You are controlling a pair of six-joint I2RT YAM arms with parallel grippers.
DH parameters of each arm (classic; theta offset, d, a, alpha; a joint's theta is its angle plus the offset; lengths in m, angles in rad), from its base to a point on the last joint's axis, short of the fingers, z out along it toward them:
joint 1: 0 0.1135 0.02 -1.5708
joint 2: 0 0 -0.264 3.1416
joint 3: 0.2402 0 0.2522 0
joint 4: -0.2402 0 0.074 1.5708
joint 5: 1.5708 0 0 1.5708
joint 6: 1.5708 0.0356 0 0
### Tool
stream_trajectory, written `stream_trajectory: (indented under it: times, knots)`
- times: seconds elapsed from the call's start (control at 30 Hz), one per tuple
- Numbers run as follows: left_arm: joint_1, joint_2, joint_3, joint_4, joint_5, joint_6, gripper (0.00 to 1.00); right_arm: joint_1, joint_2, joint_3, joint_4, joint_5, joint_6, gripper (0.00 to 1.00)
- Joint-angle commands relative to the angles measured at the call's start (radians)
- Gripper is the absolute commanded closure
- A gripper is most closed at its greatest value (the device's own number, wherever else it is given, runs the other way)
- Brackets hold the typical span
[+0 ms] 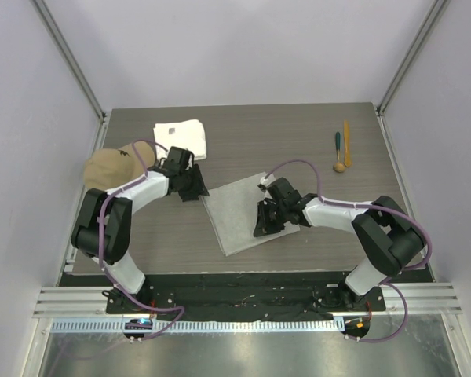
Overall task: Fold the napkin into a case and place the utensils inside
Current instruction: Rotate the lower triangle-folded napkin at the center of the board.
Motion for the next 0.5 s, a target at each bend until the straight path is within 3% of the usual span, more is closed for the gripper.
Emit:
stream_trajectory:
  times: [0.0,0.47]
  knots:
    - [0.001,0.024,0.038,-0.006,-0.02,0.03,0.53,0.007,0.01,0.038,-0.016,0.027,-0.045,0.87]
    - [0.0,0.042,-0.022,0.07,0.032,-0.001,0.53,0.007,0.025,0.049,-0.001,0.012,-0.037,0.87]
